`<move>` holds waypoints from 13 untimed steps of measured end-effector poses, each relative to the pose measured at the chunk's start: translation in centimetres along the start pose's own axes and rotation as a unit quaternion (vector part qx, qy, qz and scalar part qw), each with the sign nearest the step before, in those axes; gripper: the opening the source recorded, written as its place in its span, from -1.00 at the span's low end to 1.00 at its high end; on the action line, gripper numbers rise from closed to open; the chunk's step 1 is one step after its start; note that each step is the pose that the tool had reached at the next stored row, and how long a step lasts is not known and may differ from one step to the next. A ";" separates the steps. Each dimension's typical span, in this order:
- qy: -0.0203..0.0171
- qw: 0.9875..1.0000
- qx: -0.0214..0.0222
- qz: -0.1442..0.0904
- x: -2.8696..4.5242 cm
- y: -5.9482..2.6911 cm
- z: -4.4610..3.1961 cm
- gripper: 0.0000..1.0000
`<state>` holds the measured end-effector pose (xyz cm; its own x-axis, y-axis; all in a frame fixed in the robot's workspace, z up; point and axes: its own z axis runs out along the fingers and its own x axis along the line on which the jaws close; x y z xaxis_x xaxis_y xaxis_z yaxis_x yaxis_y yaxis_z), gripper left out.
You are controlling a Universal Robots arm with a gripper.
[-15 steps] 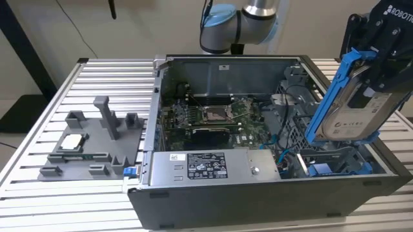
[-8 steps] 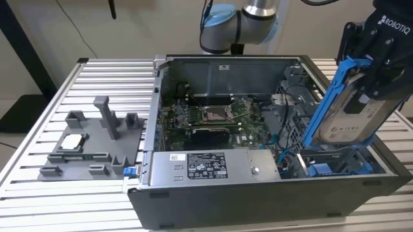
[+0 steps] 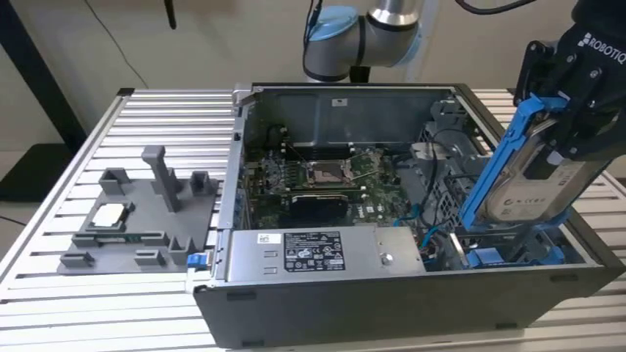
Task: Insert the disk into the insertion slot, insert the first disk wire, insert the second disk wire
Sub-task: 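Insert the disk into the insertion slot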
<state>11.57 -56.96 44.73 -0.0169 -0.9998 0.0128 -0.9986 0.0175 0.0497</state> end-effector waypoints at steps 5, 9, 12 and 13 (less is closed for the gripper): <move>-0.003 1.000 0.000 0.000 0.09 -0.35 0.61 -0.36; -0.005 1.000 0.000 -0.001 0.08 -0.55 1.23 -0.36; -0.005 1.000 0.000 -0.001 0.07 -0.71 1.73 -0.36; -0.005 1.000 0.000 -0.001 0.07 -0.75 1.88 -0.36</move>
<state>12.22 -57.06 42.81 -0.0160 -0.9999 0.0024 -0.9986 0.0161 0.0500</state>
